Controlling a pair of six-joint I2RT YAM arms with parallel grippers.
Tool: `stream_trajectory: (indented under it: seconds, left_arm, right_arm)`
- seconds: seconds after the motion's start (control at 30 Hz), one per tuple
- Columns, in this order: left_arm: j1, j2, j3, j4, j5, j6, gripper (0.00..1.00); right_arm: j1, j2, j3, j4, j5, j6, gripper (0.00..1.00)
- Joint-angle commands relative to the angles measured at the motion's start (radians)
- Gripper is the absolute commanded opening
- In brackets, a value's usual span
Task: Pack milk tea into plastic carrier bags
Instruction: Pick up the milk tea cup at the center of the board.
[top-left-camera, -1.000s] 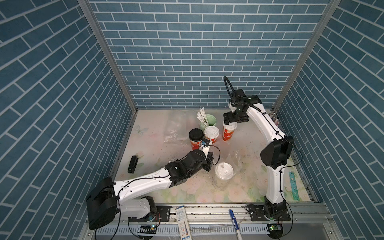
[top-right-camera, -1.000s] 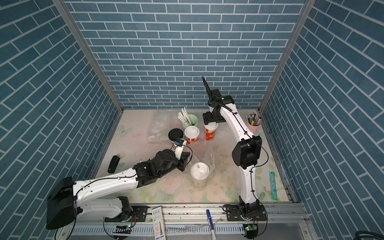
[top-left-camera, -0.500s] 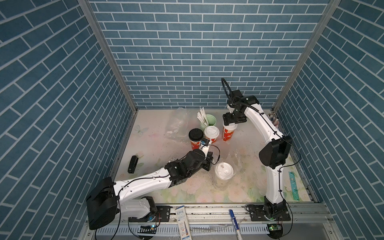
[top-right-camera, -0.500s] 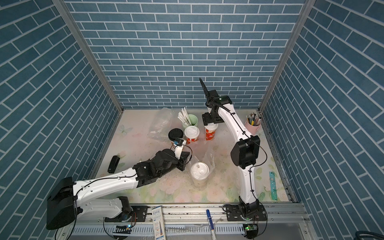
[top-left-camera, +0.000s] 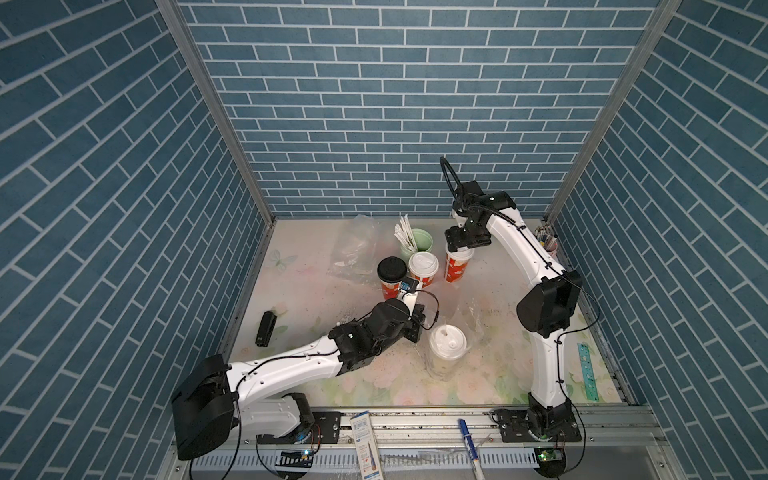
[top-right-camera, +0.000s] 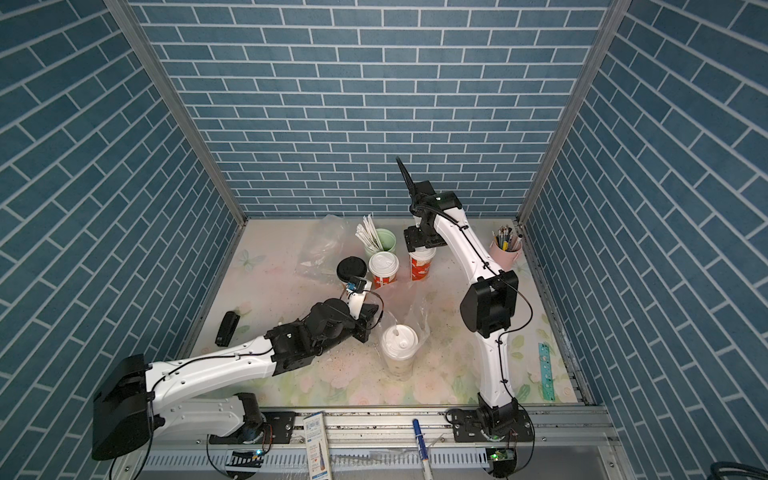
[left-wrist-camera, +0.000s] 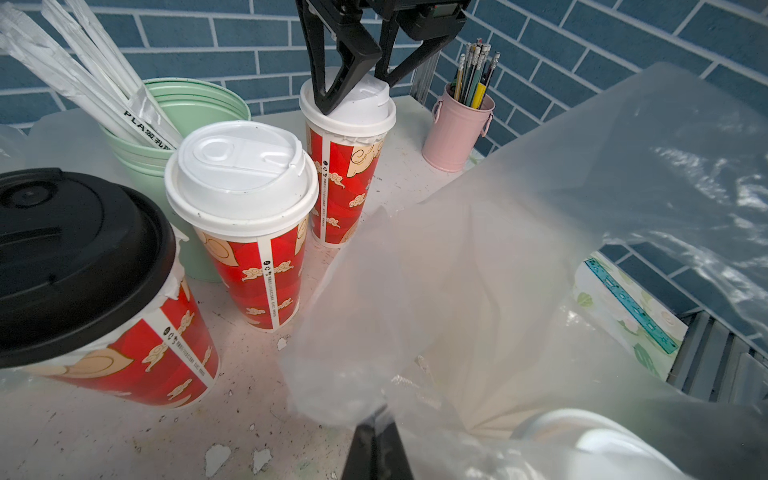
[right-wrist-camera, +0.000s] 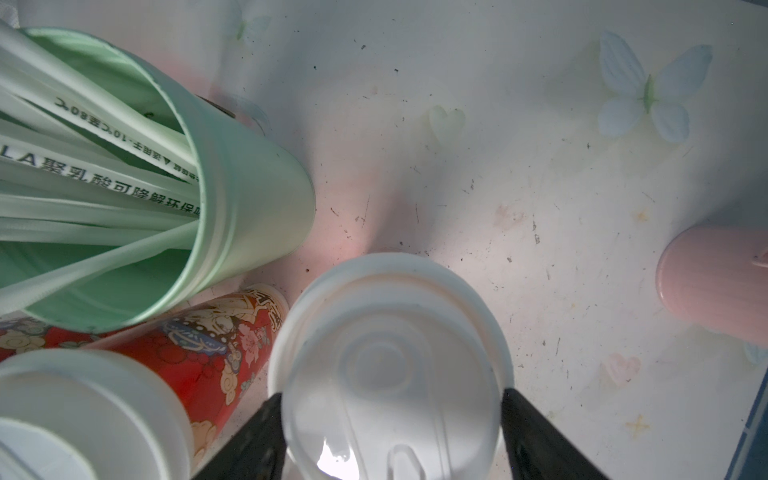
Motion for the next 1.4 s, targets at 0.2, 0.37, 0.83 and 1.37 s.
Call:
stream_trajectory:
  seconds: [0.2,0.37,0.83,1.37]
  left_arm:
    - [0.007,-0.016,-0.011,0.008,-0.003,0.010,0.00]
    - [0.007,-0.017,-0.010,0.006,-0.003,0.009,0.00]
    - [0.007,-0.008,0.017,-0.018,-0.006,0.010,0.00]
    - [0.007,-0.007,0.077,-0.091,0.007,0.020,0.00]
  right_arm:
    - [0.006,0.019,-0.010,-0.018,0.001,-0.030,0.76]
    - [0.003,0.026,-0.018,-0.020,-0.004,-0.029,0.76]
    - [0.004,-0.107,-0.049,-0.001,0.061,-0.027,0.63]
    - [0.079,-0.460,-0.072,-0.053,0.052,-0.036,0.60]
